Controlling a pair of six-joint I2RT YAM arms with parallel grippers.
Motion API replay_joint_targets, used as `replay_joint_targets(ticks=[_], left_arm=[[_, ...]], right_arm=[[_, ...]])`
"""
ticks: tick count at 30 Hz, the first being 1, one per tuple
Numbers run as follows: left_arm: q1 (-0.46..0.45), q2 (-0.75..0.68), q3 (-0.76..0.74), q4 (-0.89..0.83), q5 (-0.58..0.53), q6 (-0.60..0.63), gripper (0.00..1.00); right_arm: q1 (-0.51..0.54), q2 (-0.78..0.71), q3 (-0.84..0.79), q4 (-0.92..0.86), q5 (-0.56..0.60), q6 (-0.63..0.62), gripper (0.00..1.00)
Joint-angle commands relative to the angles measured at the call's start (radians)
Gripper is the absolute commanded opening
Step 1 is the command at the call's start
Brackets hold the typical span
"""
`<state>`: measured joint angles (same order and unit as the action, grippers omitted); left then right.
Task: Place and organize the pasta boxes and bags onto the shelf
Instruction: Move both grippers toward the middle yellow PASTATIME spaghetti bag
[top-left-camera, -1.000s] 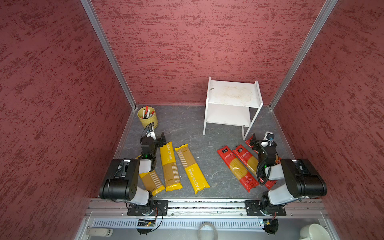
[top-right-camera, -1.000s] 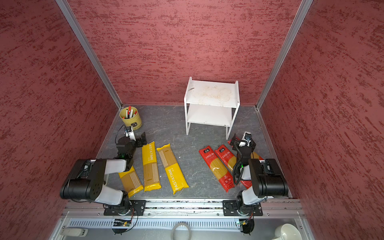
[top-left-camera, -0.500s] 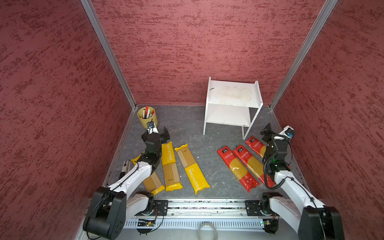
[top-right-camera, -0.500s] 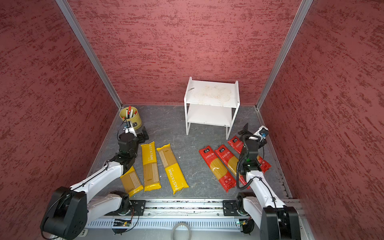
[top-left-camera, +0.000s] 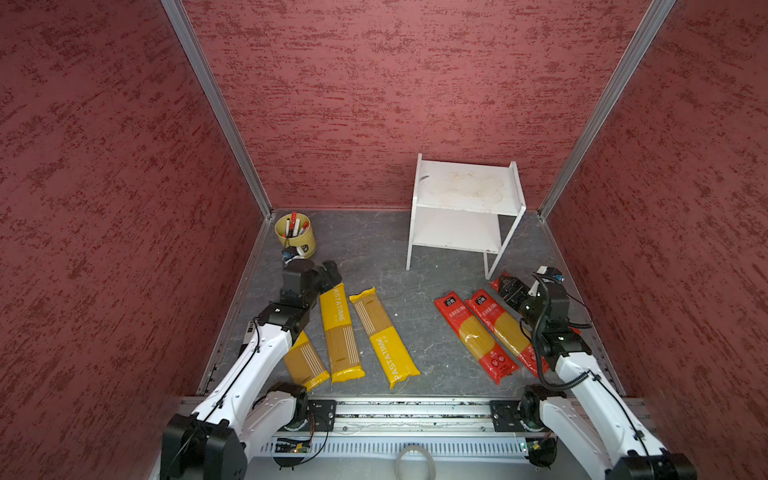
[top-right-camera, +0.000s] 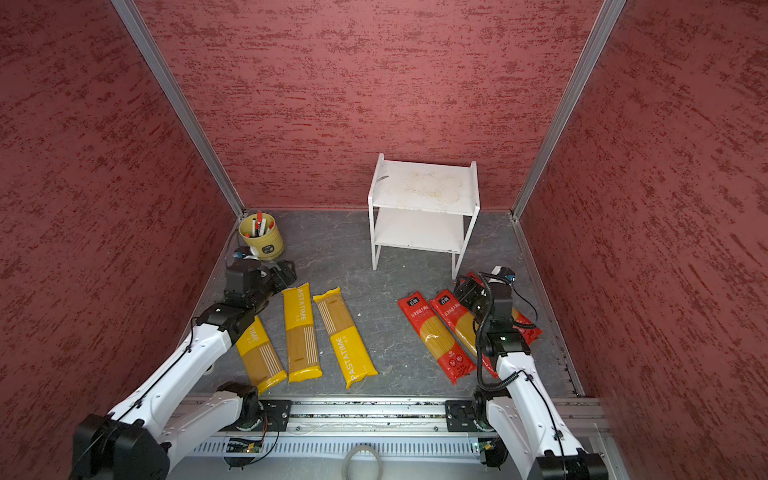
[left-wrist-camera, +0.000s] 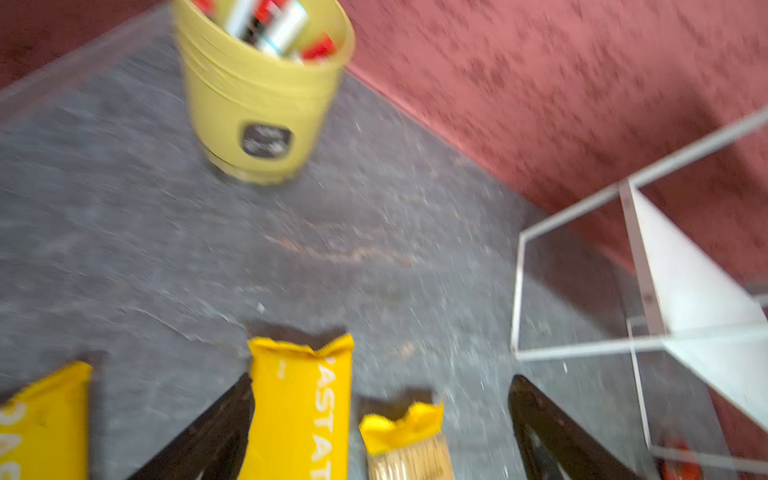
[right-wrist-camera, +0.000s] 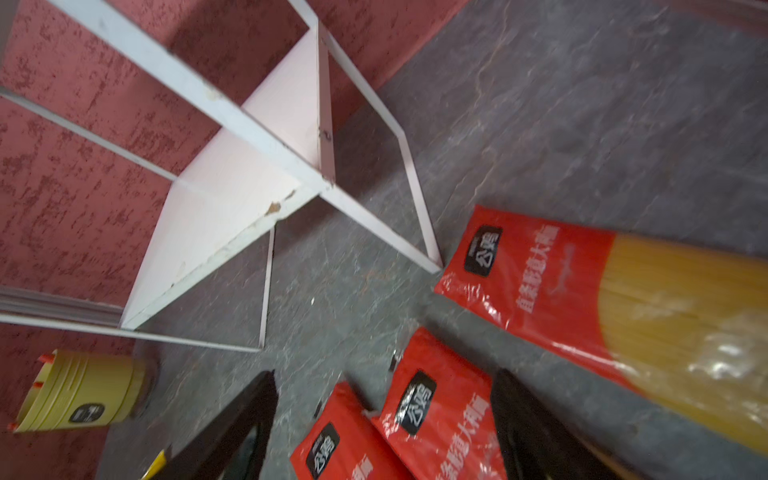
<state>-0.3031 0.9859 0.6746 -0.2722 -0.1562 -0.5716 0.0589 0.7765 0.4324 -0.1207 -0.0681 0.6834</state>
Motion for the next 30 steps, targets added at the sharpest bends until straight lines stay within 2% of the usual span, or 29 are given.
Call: replay_joint_targets(ticks=[1, 3, 6, 9, 12, 16, 20, 25, 27, 30], left_arm=[[-0.162, 0.019, 0.028, -0.115, -0.122, -0.075, 0.94], [-0.261, 0.043, 0.026, -0.124, -0.181, -0.125, 0.93], [-0.399, 0.080, 0.029, -0.132, -0.259, -0.185, 0.93], [-0.463, 0.113, 0.023, -0.141, -0.199, -0.257, 0.93], [-0.512, 0.136, -0.002, -0.183, -0.134, -0.349, 0.87], [-0.583, 0.163, -0.012, -0.270, -0.167, -0.454, 0.83], [-0.578, 0.152, -0.042, -0.270, -0.130, -0.490, 0.81], [-0.467, 0.158, -0.131, -0.134, 0.076, -0.490, 0.69], [-0.430, 0.172, -0.147, -0.093, 0.124, -0.482, 0.67], [-0.383, 0.202, -0.148, -0.047, 0.177, -0.460, 0.68]], right_arm=[[0.037, -0.038, 0.014, -0.119, -0.077, 0.038, 0.79], [0.097, -0.022, 0.029, -0.132, -0.072, 0.030, 0.76], [0.252, 0.052, 0.063, -0.117, -0.013, 0.035, 0.75], [0.418, 0.169, 0.097, -0.060, 0.029, 0.051, 0.74], [0.582, 0.304, 0.152, -0.026, 0.085, 0.057, 0.73], [0.707, 0.463, 0.195, 0.073, 0.051, 0.098, 0.71], [0.757, 0.577, 0.224, 0.192, -0.038, 0.132, 0.62], [0.788, 0.735, 0.290, 0.263, -0.132, 0.131, 0.52], [0.788, 0.782, 0.296, 0.302, -0.162, 0.149, 0.47], [0.788, 0.835, 0.308, 0.346, -0.198, 0.174, 0.47]])
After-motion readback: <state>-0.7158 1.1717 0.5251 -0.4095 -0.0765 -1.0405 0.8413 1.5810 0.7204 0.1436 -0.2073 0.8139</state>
